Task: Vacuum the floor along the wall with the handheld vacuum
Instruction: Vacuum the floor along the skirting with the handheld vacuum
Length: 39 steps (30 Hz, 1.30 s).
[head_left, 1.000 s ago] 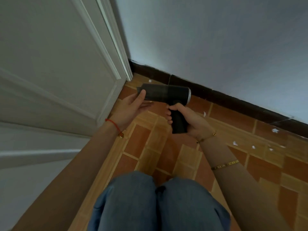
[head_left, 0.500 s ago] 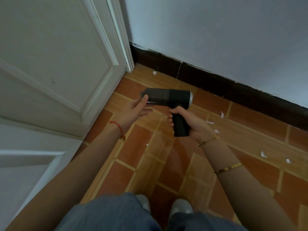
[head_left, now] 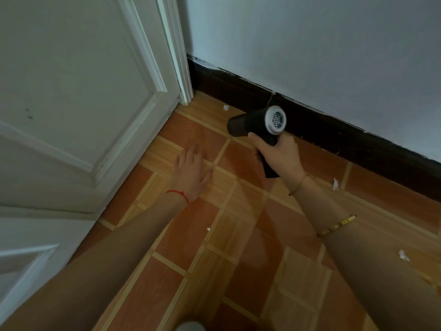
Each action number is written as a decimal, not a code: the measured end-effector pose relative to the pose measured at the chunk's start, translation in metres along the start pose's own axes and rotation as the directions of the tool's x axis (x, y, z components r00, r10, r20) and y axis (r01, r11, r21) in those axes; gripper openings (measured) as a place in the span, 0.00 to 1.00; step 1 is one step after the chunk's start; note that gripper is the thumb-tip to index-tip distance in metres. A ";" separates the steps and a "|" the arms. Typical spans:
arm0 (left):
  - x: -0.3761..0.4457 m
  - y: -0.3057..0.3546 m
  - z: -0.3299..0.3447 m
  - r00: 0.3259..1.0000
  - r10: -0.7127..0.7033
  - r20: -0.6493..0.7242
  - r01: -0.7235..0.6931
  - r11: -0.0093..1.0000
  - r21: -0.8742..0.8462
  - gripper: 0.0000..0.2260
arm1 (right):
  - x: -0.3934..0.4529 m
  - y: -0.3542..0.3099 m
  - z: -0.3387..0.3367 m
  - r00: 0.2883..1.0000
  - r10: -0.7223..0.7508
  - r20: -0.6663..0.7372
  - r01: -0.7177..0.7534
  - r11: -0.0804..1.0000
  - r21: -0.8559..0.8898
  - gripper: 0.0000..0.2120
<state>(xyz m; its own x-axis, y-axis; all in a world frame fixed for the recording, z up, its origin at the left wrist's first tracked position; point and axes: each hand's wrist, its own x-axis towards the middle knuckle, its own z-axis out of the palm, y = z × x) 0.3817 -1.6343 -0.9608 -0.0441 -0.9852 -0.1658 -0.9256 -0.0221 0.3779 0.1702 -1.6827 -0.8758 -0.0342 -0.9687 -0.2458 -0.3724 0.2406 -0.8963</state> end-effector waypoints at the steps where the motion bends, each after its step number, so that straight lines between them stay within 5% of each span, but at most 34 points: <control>1: 0.003 -0.003 0.007 1.000 -0.009 0.025 0.008 0.999 0.032 0.29 | 0.010 0.000 0.002 0.999 -0.040 -0.007 0.039 0.998 -0.050 0.08; 13: 0.004 -0.014 0.053 0.999 -0.023 -0.022 0.027 0.984 0.179 0.34 | 0.102 0.014 0.044 0.980 -0.189 -0.066 0.154 0.920 -0.360 0.22; 21: 0.004 -0.018 0.058 0.999 -0.017 -0.036 0.024 0.977 0.214 0.34 | 0.110 0.016 0.048 0.985 -0.169 -0.024 0.149 0.920 -0.363 0.23; 35: -0.009 -0.018 0.047 0.997 0.016 -0.071 -0.007 0.992 0.128 0.28 | -0.004 0.036 0.001 0.985 -0.032 0.171 0.104 0.893 -0.437 0.22; 39: -0.038 -0.024 0.051 0.992 0.048 -0.120 -0.031 0.990 0.138 0.25 | -0.033 0.044 0.002 0.982 -0.050 0.182 0.117 0.919 -0.376 0.29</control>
<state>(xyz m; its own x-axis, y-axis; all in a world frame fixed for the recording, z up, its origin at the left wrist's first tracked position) 0.3863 -1.5876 -1.0096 -0.0430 -0.9984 -0.0371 -0.9668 0.0323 0.2535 0.1567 -1.6401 -0.9081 0.1541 -0.9522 -0.2636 -0.6951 0.0851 -0.7138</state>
